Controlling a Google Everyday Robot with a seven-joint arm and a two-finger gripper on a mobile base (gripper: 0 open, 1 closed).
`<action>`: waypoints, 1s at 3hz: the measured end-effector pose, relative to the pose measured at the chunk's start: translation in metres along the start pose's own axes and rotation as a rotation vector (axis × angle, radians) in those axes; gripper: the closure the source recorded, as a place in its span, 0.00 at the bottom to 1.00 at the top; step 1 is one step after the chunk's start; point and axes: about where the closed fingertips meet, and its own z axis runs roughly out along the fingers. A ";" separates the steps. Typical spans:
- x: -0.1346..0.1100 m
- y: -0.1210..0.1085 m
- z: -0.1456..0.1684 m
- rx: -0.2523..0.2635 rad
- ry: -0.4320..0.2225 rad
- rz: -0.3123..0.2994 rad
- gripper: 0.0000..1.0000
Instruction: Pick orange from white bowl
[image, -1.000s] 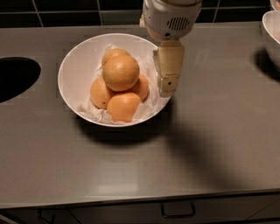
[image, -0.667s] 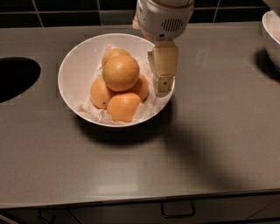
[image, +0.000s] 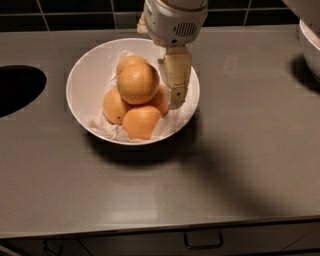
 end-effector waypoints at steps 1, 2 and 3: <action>-0.003 -0.004 0.000 0.003 -0.005 -0.009 0.00; -0.007 -0.011 0.010 -0.018 -0.018 -0.028 0.00; -0.009 -0.017 0.024 -0.048 -0.032 -0.040 0.00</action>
Offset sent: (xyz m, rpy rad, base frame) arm 0.0167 0.0175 -0.0160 -0.0136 0.0602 0.0630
